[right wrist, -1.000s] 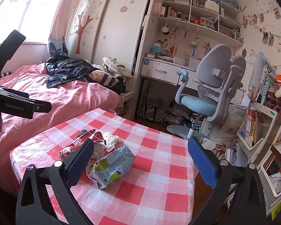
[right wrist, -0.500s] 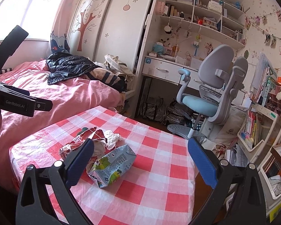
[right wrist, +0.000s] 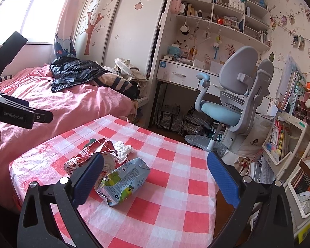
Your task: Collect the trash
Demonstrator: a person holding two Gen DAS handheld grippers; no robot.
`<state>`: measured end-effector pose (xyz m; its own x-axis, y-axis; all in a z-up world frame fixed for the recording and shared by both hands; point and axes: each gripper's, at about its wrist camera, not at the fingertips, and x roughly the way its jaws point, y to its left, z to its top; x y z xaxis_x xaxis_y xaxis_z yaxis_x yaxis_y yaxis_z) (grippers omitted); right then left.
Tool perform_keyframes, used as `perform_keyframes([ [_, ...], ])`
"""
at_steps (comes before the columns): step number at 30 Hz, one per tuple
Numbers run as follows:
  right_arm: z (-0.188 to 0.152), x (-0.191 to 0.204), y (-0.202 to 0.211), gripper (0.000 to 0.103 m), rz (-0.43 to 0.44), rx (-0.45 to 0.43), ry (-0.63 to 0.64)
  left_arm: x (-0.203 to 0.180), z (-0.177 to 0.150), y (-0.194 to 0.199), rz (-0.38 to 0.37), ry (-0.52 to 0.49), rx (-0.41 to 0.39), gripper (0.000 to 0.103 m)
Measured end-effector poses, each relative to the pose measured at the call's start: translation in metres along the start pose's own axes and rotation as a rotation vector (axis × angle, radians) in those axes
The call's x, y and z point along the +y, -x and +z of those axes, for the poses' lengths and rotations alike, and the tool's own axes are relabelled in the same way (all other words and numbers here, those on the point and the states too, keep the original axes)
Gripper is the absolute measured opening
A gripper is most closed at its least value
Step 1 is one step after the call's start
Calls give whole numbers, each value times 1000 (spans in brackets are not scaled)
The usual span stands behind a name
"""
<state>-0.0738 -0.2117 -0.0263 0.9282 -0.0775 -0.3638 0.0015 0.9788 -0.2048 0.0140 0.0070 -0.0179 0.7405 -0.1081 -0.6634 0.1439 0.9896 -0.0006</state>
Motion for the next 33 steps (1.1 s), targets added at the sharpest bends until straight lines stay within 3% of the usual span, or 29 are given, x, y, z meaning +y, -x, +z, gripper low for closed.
perform_keyframes([
  [20,-2,-1,0,96,27,1,7,-8,2,-1,9,-23,9,96],
  [33,-7,-2,-9,96,66,57,-14,53,4,-22,30,135,87,96],
])
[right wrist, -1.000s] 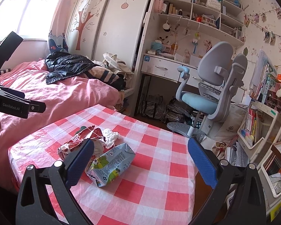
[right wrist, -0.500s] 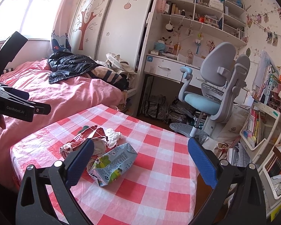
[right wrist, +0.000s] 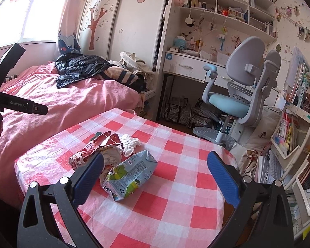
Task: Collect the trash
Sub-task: 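Grasp the orange stick snack with the left tool while the right tool grasps the milk carton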
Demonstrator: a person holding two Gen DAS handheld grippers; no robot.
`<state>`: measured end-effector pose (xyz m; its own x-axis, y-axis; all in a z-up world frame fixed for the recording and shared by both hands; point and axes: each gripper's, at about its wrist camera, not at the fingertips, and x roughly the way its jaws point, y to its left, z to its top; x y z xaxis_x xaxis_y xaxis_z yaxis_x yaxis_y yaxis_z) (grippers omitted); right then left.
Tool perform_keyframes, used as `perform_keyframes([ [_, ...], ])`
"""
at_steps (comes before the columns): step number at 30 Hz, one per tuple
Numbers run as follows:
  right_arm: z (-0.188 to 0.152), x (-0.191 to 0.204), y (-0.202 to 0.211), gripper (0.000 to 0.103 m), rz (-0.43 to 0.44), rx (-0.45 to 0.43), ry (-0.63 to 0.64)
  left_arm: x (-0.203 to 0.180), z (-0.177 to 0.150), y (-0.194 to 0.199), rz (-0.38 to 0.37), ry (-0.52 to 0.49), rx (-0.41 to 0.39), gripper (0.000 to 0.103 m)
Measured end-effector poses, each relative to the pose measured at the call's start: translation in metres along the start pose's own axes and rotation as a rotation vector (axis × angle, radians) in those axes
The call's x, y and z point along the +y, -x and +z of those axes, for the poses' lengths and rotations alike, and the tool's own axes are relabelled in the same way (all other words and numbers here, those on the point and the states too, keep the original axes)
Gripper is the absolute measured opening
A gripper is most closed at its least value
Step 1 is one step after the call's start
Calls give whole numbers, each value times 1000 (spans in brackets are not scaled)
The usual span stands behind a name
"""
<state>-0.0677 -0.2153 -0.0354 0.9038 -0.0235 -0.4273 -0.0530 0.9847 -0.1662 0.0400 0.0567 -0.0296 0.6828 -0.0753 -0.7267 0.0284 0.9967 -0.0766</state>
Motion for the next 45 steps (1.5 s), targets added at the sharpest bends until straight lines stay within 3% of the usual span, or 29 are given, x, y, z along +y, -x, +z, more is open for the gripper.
perform_keyframes([
  [4,-2,-1,-4,96,11,23,-7,-8,-5,-10,-80,-45,44,96],
  [10,-4,-1,-9,96,29,58,-14,-32,-10,-42,-54,-143,111,95],
  [14,-6,0,-13,96,43,82,-12,-28,-4,-81,-39,-134,171,80],
  [17,-7,0,-16,96,51,94,-11,-29,-3,-106,-75,-145,214,75],
  [23,-7,-7,-26,96,69,113,-39,-56,-11,-131,-64,-294,233,75],
  [31,-7,-9,-29,96,82,114,-52,-61,-16,-148,-127,-312,259,73],
  [32,-7,-8,-30,96,83,115,-52,-64,-17,-148,-129,-323,259,71],
  [38,-6,-8,-37,96,95,129,-55,-70,-17,-155,-148,-335,281,21],
  [42,-11,-16,-63,96,148,202,-157,-65,-14,-145,-141,-331,317,21],
  [45,-17,-24,-84,96,198,269,-274,-52,-1,-117,-98,-305,249,20],
])
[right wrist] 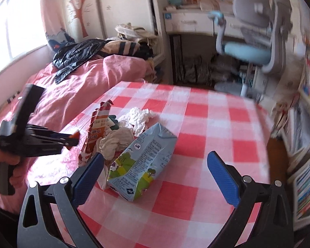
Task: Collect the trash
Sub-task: 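Grasp the orange stick snack with the left tool while the right tool grasps the milk carton, then carry both items over the yellow bin and open both tools to drop them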
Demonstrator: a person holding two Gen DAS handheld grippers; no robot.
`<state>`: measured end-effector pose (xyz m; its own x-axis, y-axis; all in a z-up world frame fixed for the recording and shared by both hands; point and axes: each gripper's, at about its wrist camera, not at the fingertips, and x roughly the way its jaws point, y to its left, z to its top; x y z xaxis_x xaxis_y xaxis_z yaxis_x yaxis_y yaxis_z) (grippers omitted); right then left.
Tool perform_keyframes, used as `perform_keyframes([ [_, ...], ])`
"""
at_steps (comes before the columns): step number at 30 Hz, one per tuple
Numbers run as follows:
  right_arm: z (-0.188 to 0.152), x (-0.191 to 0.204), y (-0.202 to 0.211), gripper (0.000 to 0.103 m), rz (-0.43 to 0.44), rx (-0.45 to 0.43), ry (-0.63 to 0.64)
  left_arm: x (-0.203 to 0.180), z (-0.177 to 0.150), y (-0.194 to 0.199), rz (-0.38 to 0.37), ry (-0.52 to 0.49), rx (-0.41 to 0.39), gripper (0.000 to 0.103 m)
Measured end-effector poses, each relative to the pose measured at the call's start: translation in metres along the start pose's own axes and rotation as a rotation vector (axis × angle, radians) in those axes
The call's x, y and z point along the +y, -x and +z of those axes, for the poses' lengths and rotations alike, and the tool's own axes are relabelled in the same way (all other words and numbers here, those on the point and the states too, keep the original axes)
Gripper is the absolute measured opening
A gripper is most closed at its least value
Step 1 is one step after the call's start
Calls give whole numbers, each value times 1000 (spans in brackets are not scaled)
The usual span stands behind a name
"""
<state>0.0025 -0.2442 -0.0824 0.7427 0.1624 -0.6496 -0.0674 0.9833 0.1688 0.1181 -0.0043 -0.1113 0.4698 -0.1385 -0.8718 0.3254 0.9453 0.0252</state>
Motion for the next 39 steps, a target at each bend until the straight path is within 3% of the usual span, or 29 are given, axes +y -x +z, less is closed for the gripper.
perform_keyframes([
  [4,3,-14,-32,96,75,86,-167,17,4,42,33,70,-115,20],
  [9,2,-23,-62,95,137,167,-339,16,10,51,14,58,-157,21],
  [11,1,-21,-70,84,154,195,-350,13,10,52,1,48,-160,20],
  [12,-1,-18,-75,71,163,218,-345,12,11,52,0,43,-164,20],
  [15,-3,-13,-78,68,196,242,-333,10,11,54,-7,39,-175,20],
  [24,8,-25,-41,64,195,107,-331,6,9,69,-111,55,-225,20],
  [39,21,-18,44,64,185,-129,-219,-44,-4,93,-160,-66,-289,20],
])
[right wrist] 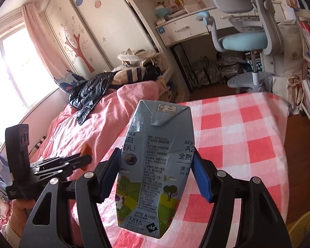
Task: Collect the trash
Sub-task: 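Carry both items over the yellow bin and open both tools to drop them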
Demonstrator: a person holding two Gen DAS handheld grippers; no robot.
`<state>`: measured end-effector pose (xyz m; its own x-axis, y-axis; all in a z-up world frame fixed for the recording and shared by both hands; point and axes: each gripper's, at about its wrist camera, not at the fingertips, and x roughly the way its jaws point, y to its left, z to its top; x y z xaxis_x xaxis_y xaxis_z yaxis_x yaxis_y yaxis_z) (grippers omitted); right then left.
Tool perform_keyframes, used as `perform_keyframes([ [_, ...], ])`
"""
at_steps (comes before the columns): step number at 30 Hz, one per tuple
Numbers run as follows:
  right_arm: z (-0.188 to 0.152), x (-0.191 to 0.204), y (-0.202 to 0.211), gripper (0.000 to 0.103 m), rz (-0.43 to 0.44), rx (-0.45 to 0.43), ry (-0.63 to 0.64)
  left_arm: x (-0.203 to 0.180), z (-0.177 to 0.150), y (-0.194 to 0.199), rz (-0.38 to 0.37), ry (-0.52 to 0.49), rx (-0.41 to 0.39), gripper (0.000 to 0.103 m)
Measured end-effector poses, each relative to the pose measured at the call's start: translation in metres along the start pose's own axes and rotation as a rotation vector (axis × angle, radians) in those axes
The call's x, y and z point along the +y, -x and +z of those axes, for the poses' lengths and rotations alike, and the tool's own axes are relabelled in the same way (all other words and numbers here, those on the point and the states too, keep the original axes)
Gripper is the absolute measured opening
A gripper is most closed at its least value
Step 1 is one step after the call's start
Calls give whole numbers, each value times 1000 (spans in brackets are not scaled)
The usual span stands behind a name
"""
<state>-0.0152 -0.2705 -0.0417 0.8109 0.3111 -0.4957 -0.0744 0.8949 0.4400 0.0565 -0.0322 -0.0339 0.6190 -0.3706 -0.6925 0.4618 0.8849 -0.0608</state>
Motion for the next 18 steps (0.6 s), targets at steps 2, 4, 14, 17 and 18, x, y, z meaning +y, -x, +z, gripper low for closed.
perform_keyframes([
  [2,4,1,15,64,-9,-28,14,-9,1,2,-17,-15,-11,20],
  [4,5,-2,33,64,-23,-59,25,-19,3,3,-35,-32,-18,20],
  [14,-33,-81,127,64,-250,-125,15,-104,3,-3,-146,-157,-8,20],
  [17,-58,-122,143,64,-326,-109,-35,-142,-2,-9,-181,-214,12,20],
  [18,-66,-135,148,64,-347,-104,-55,-156,-4,-13,-201,-230,24,20],
])
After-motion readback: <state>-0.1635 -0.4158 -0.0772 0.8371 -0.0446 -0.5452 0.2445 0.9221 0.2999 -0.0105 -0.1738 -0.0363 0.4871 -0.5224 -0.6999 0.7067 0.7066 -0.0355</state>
